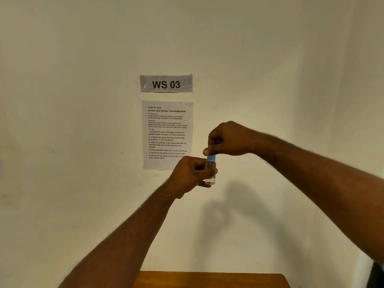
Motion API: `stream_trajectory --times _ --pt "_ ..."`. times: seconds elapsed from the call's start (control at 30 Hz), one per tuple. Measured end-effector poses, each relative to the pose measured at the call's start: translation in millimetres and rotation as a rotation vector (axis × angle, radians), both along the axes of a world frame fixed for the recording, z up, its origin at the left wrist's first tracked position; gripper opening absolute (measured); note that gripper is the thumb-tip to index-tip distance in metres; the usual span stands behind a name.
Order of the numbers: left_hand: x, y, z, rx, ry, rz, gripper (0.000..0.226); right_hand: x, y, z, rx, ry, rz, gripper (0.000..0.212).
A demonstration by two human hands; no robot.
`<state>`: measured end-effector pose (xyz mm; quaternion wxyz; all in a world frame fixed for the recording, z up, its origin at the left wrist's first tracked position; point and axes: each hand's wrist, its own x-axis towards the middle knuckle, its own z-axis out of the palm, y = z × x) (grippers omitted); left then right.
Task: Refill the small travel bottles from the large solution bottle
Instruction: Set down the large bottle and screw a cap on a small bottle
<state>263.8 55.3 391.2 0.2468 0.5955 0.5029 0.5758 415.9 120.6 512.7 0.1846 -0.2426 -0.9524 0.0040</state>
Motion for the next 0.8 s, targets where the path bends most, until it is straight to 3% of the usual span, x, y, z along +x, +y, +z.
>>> stream_trajectory --times 0.17,0.57,0.8 --pt "-0.7 -1.0 1.2 0.011 0.007 0.008 0.019 4.8 -2.0 2.8 -0.168 -0.03 0.078 0.02" --pt "7.1 -2.6 10.9 0.058 -0.091 0.016 0.019 -9.3 -7.8 -3.8 0.099 0.067 -0.057 0.017" --pt "5.9 -0.7 8.9 0.098 -0.035 0.095 0.02 -13.2 -8.8 -11.6 0.096 0.138 -0.111 0.016"
